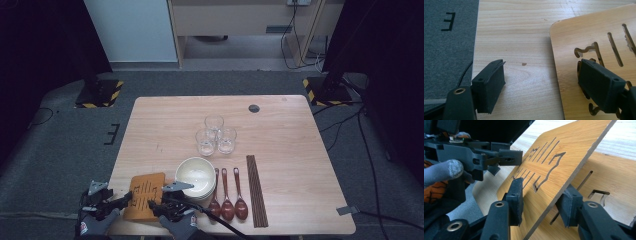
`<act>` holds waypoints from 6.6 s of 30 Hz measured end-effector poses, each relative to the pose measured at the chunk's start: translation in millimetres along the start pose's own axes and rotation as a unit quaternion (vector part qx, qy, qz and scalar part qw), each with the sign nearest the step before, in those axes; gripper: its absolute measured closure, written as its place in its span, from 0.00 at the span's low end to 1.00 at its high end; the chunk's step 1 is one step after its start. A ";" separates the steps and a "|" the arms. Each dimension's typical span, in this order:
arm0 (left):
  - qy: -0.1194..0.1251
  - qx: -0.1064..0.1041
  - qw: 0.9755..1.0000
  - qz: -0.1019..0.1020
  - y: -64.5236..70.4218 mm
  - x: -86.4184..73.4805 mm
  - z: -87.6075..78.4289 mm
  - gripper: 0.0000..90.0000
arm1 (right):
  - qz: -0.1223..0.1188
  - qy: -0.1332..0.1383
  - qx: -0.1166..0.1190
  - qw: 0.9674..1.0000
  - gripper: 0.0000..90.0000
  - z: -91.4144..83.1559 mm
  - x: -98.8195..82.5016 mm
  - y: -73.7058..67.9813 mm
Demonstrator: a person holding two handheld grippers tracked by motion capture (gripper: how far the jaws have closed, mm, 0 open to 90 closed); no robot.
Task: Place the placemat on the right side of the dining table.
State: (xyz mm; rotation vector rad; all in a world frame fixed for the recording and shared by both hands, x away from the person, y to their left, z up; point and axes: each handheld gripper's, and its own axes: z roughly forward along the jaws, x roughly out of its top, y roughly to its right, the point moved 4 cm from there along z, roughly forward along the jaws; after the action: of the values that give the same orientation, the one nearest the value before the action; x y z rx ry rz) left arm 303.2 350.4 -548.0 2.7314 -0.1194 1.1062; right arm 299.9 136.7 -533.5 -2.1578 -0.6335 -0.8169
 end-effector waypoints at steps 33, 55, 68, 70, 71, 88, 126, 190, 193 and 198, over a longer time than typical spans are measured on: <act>0.068 0.039 0.996 -0.049 -15.5 7.7 -18.2 0.31 | 0.021 0.015 0.032 0.999 0.84 -11.2 1.1 -1.0; 0.021 0.003 0.999 -0.030 -10.1 3.2 -3.8 0.58 | -0.006 0.006 0.031 0.999 0.80 -8.8 2.8 -3.5; 0.037 -0.003 0.999 -0.023 -6.1 6.3 -9.1 0.63 | 0.006 0.014 0.042 0.999 0.86 -11.6 5.6 -3.7; 0.043 -0.033 0.998 -0.030 -2.3 7.4 -9.9 0.60 | 0.006 0.016 0.045 0.999 0.86 -12.6 6.6 -4.2; 0.044 -0.051 0.997 -0.034 2.1 8.2 -10.0 0.54 | 0.009 0.015 0.049 0.999 0.85 -12.1 7.1 -5.0; 0.082 -0.017 0.996 -0.014 4.6 14.5 -19.2 0.40 | 0.015 0.018 0.059 0.998 0.97 -11.2 4.2 -7.5; 0.050 0.007 0.999 -0.006 0.4 10.0 -8.4 0.27 | -0.015 0.096 0.052 0.994 0.97 -55.0 44.8 -13.5; 0.014 -0.012 0.998 0.054 24.5 30.4 55.6 0.03 | 0.014 0.234 -0.016 0.972 0.97 -161.2 114.0 51.8; 0.013 -0.011 0.998 0.053 24.6 30.5 56.0 0.02 | 0.022 0.243 -0.020 0.970 0.97 -168.9 117.5 58.1; 0.012 -0.010 0.998 0.053 24.9 30.7 56.5 0.02 | 0.024 0.252 -0.032 0.967 0.97 -177.8 121.8 67.1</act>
State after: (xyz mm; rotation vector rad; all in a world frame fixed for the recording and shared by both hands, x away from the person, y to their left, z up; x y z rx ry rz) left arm 360.1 314.3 -562.6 2.7203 -0.2732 1.1581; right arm 362.9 -19.2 -383.0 -1.8976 -0.2942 -1.3117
